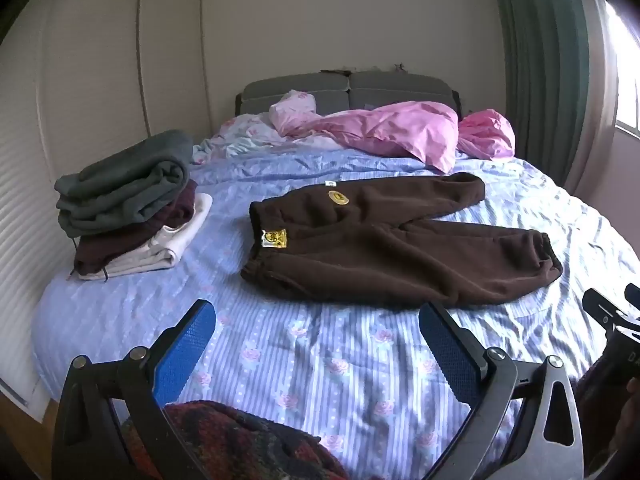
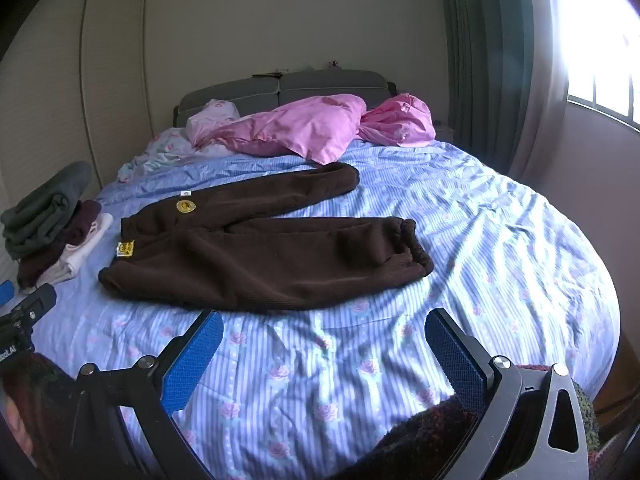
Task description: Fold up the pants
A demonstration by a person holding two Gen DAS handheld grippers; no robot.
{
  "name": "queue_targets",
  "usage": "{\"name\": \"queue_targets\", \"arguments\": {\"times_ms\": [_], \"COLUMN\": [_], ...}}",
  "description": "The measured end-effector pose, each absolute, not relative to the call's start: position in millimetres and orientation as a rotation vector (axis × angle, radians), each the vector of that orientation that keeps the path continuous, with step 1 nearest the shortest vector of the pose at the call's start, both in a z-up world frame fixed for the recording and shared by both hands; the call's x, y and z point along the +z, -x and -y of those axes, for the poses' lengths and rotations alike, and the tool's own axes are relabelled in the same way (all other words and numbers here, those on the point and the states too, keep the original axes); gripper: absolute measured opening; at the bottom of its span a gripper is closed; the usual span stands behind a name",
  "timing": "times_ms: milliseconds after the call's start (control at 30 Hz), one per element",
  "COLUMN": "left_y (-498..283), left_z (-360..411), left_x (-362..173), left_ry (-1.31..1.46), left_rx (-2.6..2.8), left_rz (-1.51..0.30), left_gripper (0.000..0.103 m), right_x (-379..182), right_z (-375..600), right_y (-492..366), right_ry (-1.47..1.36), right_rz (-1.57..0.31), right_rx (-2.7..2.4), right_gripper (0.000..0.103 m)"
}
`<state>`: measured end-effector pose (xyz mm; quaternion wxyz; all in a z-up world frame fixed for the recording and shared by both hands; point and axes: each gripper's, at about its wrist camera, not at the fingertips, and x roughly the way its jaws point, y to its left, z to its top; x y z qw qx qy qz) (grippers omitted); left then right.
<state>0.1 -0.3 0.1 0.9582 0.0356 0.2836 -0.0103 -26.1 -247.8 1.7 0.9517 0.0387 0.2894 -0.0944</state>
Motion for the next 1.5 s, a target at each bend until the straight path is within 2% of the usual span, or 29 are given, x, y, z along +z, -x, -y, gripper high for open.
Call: {"name": "queue_targets", "arguments": {"times_ms": [1500], "left_y": [1.1], "left_z": [3.0], "left_x": [1.5], "left_ry": [-0.066], "left_rx": [-0.053], "left_rz": [-0.562], "left_gripper": [0.103], "right_x": [2.1], "right_z": [247.2], "right_y": [25.4], "right_ry": [-0.076], "right_rz": [-0.589], "right_rx": [-0.193], "right_gripper": [0.103]}}
